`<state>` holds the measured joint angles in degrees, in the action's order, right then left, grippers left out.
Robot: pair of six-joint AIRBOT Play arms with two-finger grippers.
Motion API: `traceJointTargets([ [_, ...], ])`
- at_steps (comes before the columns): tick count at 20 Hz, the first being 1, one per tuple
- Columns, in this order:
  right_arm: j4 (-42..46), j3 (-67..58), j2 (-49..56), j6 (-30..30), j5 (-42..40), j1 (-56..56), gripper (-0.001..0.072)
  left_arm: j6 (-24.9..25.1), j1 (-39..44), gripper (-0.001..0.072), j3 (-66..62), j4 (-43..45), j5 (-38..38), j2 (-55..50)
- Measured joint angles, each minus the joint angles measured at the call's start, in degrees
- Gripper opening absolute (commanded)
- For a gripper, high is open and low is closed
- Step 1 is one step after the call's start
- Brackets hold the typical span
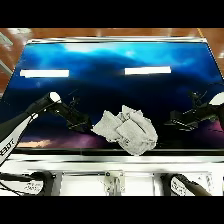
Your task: Fold the shirts.
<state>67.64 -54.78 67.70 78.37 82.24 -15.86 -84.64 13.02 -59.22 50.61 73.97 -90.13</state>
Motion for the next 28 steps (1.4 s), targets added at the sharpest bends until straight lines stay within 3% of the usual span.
traceJointTargets([
  [5, -5.0, 0.3, 2.8, 0.0, 0.0, 0.0, 0.0678, 0.2, 3.0, 0.0689, 2.3, -3.8, -8.6, -1.9],
  [6, -5.7, 0.3, 3.0, 0.0, 0.1, 0.0, 0.0678, 0.2, 3.3, 0.0562, 2.4, -4.4, -9.5, -2.2],
  [7, -6.0, 0.4, 3.2, 0.0, 0.2, 0.0, 0.0678, 0.1, 3.5, 0.0492, 2.6, -4.7, -10.6, -2.4],
  [8, -6.4, 0.4, 3.3, 0.0, 0.2, 0.0, 0.0678, 0.1, 3.7, 0.0476, 2.7, -5.2, -12.0, -2.6],
  [10, -6.9, 0.4, 3.5, -0.5, 0.3, 0.0, 0.0679, 0.1, 4.1, 0.0161, 2.8, -5.9, -14.3, -2.8],
  [12, -7.3, 0.4, 3.6, -0.9, 0.9, 0.0, 0.0679, 0.9, 4.3, 0.0034, 2.8, -6.7, -15.5, -2.9],
  [21, -8.5, 8.7, 3.8, -4.1, -2.2, 2.3, 0.0676, 4.8, 4.6, 0.0034, 2.6, -7.5, -14.4, -1.4],
  [22, -8.5, 9.9, 4.1, -4.5, -3.7, 4.1, 0.0547, 5.0, 4.6, 0.0033, 2.6, -7.5, -14.4, -1.2],
  [23, -8.2, 10.7, 4.4, -4.7, -5.4, 6.1, 0.0235, 5.0, 4.6, 0.0033, 2.6, -7.5, -14.4, -0.9],
  [24, -7.5, 11.2, 4.6, -4.8, -6.8, 7.9, 0.0064, 5.2, 4.6, 0.0033, 2.6, -7.5, -14.4, -0.5],
  [28, -5.2, 10.0, 3.8, -4.4, -9.9, 12.0, 0.0057, 6.0, 4.5, 0.0032, 1.6, -4.6, -14.5, 2.8],
])
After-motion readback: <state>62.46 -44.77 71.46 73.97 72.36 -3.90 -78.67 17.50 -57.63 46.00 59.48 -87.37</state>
